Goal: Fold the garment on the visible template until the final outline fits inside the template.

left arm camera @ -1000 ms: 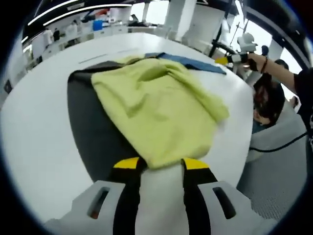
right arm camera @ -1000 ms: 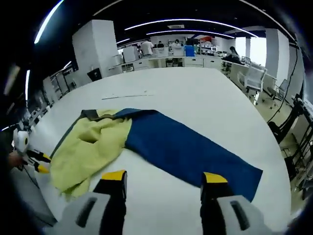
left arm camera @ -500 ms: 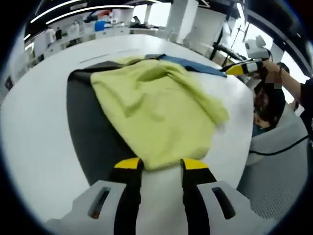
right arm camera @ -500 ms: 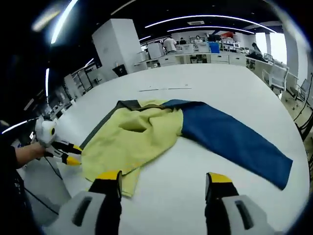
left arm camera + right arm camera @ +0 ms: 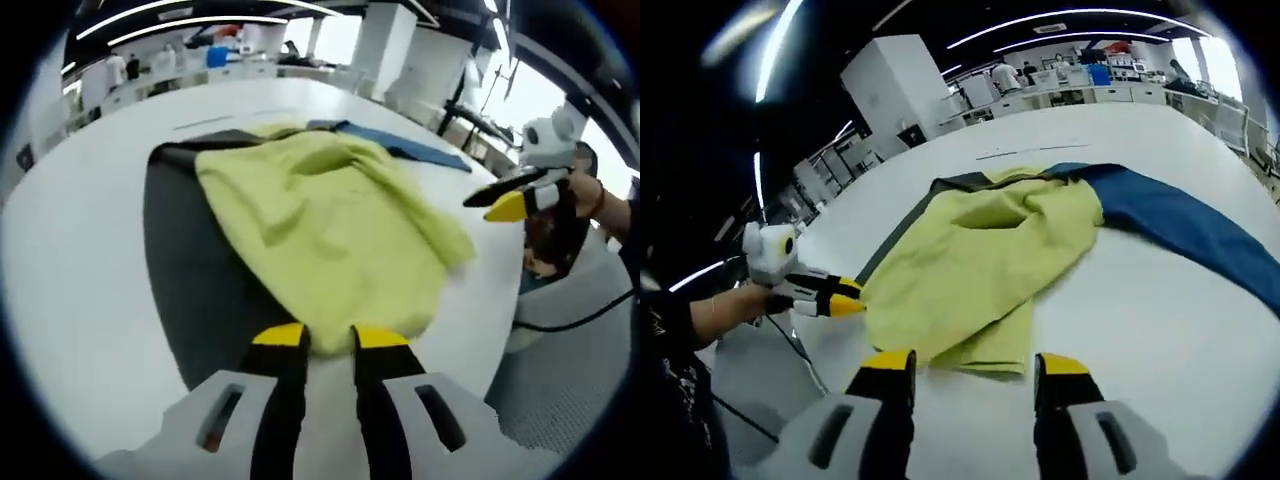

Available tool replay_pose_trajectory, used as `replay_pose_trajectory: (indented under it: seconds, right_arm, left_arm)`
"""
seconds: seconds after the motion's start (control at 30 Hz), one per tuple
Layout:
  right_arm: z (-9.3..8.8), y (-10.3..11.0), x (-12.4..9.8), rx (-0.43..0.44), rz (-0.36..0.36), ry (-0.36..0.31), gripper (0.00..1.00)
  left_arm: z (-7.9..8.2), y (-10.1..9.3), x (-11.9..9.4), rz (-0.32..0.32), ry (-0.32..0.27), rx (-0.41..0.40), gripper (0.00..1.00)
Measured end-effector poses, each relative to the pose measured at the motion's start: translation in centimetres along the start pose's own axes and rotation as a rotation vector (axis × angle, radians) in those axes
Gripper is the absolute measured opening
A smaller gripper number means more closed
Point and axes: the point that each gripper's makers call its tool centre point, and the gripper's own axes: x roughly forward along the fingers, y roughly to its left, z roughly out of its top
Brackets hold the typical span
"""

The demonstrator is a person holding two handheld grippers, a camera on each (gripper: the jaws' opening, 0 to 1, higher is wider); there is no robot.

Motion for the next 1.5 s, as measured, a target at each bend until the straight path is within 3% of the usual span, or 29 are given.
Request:
replay_pose_trajectory:
  seconds: [0.1,0.3,0.5,0.6,0.97,1.17,1.33,1.5]
  right_arm:
    - [-0.6,0.9,0.8,0.055,0.027,0.000,0.32]
    - [-0.6,2.0,1.8,0.080,0.055,-0.009,0.18]
    - [-0.5,1.9,2.1,0.071,0.056,-0.013,0.00]
    - [1.1,1.6,1.5,0.024,0.043,-0.078,0.00]
    - [3.4,-3.4,-1.3,-0.108,-0.140,-0.086,0.00]
    - [3.5,-6.0,-2.6,-0.196,-0.251,-0.063,0.00]
    - [2.7,-7.2,-3.0,-0.244,-0.312,-0.029,0.00]
    - [2.0,-7.2,-2.9,-0.233,-0.312,-0.009,0.00]
  left_arm:
    - [0.1,0.2,0.0,0.013,-0.008,-0.002,0.01]
    - [0.2,0.0,0.0,0.014,-0.021,-0.009,0.01]
    - [1.4,-0.3,-0.3,-0.011,-0.065,-0.028,0.00]
    - [2.1,-0.6,-0.1,-0.023,-0.069,-0.036,0.00]
    - [5.9,-2.9,2.5,-0.088,-0.093,0.008,0.00]
    - [7.5,-3.4,4.6,-0.095,-0.105,0.035,0.00]
    - [7.3,-3.4,6.4,-0.067,-0.061,0.135,0.00]
    - [6.5,-3.3,7.9,-0.045,-0.025,0.211,0.00]
